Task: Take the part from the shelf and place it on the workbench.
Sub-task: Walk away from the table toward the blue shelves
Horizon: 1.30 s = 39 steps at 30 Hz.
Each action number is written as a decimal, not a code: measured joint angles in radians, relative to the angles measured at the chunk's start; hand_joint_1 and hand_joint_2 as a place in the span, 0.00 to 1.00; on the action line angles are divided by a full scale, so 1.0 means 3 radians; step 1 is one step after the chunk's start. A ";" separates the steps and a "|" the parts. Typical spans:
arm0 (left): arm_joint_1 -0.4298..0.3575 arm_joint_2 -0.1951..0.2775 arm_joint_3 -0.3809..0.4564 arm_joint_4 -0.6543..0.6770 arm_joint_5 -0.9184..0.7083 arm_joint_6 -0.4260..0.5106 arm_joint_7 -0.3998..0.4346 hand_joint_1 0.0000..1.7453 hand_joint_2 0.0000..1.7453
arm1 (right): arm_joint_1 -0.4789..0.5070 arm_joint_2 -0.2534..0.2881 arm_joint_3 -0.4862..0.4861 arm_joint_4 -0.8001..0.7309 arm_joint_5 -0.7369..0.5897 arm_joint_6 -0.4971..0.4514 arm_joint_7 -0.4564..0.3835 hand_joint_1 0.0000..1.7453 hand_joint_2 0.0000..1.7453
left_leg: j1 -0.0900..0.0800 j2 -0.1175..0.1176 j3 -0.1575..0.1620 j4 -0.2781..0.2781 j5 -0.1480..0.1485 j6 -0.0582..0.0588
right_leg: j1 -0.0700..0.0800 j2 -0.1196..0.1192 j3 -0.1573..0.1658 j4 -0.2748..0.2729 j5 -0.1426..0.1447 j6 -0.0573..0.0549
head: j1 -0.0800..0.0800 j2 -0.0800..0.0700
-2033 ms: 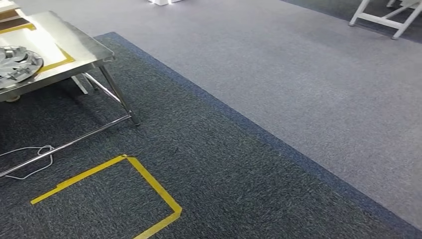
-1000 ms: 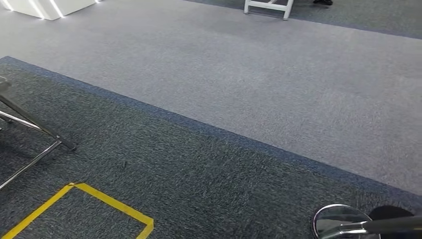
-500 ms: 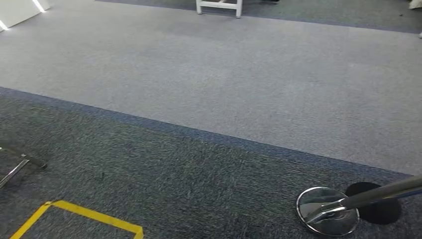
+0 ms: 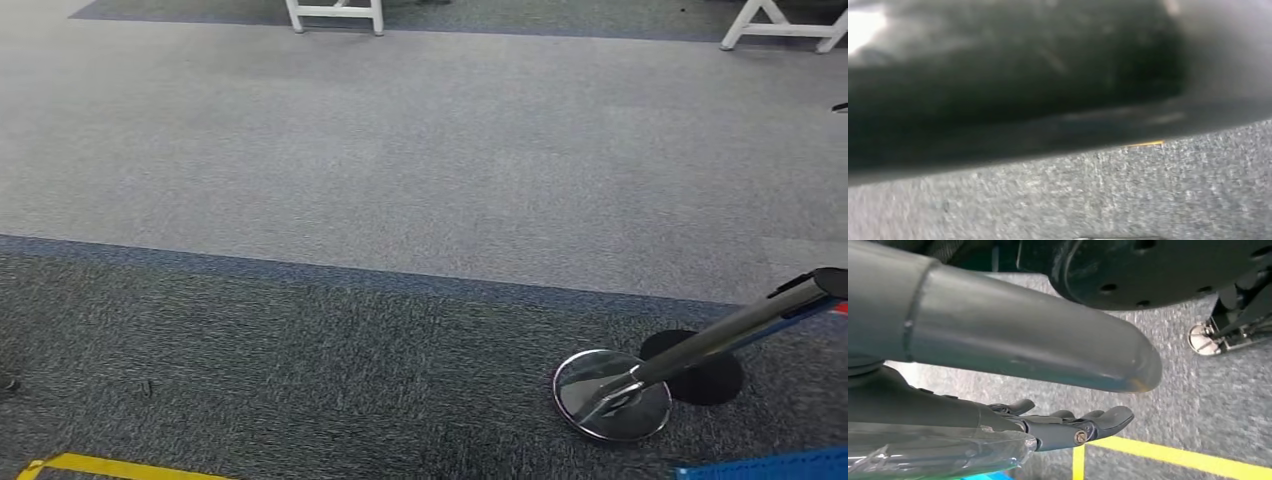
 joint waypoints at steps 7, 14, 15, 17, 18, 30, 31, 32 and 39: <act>0.0009 -0.0006 0.0012 0.0000 0.0002 -0.0015 -0.0005 0.00 0.00 | 0.0022 -0.0002 0.0024 -0.0056 0.0026 0.0023 0.0001 0.00 0.00 | 0.0005 0.0320 0.0056 -0.0131 0.0008 0.0048 | 0.0000 -0.0329 -0.0404 0.0683 -0.0383 0.0110 | 0.0014 0.0000; 0.0001 -0.0014 0.0063 0.0000 0.0006 -0.0050 -0.0005 0.00 0.00 | 0.0036 -0.0002 0.0025 -0.0082 0.0063 0.0061 -0.0004 0.00 0.00 | -0.0016 0.0601 0.0120 -0.0117 -0.0058 -0.0012 | -0.0019 -0.0575 -0.0047 0.0070 -0.0026 0.0112 | 0.0007 0.0000; 0.0000 -0.0014 0.0069 0.0000 0.0006 -0.0051 -0.0005 0.00 0.00 | 0.0036 -0.0002 0.0025 -0.0089 0.0066 0.0067 -0.0004 0.00 0.00 | -0.0022 0.0624 0.0132 -0.0112 -0.0069 -0.0030 | -0.0014 -0.0597 -0.0011 -0.0005 -0.0012 0.0093 | -0.0001 0.0000; -0.0005 -0.0016 0.0078 0.0000 0.0005 -0.0052 -0.0005 0.00 0.00 | 0.0045 -0.0002 0.0026 -0.0098 0.0067 0.0075 -0.0003 0.00 0.00 | -0.0019 0.0664 0.0148 -0.0110 -0.0084 -0.0063 | -0.0006 -0.0543 -0.0017 -0.0014 -0.0010 0.0048 | -0.0012 0.0000; -0.0007 -0.0017 0.0080 0.0000 0.0003 -0.0052 -0.0005 0.00 0.00 | 0.0053 -0.0002 0.0026 -0.0101 0.0067 0.0077 -0.0001 0.00 0.00 | -0.0012 0.0640 0.0151 -0.0094 -0.0106 -0.0084 | -0.0009 -0.0515 -0.0013 -0.0018 -0.0004 0.0030 | -0.0014 0.0000; 0.0016 -0.0026 0.0130 -0.0001 -0.0016 -0.0052 -0.0011 0.00 0.00 | 0.0070 -0.0002 0.0036 -0.0151 0.0069 0.0102 0.0041 0.00 0.00 | 0.0016 0.0051 0.0022 0.0010 -0.0027 -0.0048 | -0.0001 -0.0047 0.0004 -0.0006 0.0019 0.0005 | -0.0029 0.0000; 0.0015 -0.0029 0.0133 -0.0002 -0.0017 -0.0052 -0.0012 0.00 0.00 | 0.0075 -0.0002 0.0041 -0.0158 0.0068 0.0104 0.0047 0.00 0.00 | 0.0015 0.0025 0.0032 -0.0030 -0.0039 -0.0039 | -0.0007 -0.0010 -0.0025 -0.0003 0.0026 0.0027 | -0.0030 0.0000; 0.0015 -0.0032 0.0135 -0.0003 -0.0019 -0.0052 -0.0013 0.00 0.00 | 0.0082 -0.0002 0.0046 -0.0164 0.0066 0.0106 0.0053 0.00 0.00 | 0.0014 0.0055 0.0038 -0.0056 -0.0040 -0.0028 | -0.0014 0.0028 -0.0045 -0.0006 0.0034 0.0052 | -0.0029 0.0000; 0.0030 -0.0049 0.0147 -0.0010 -0.0026 -0.0055 -0.0017 0.00 0.00 | 0.0099 -0.0002 0.0058 -0.0191 0.0053 0.0111 0.0068 0.00 0.00 | 0.0006 0.0408 0.0043 -0.0117 -0.0007 0.0049 | -0.0010 -0.0363 -0.0510 0.0918 -0.0460 0.0131 | 0.0010 0.0000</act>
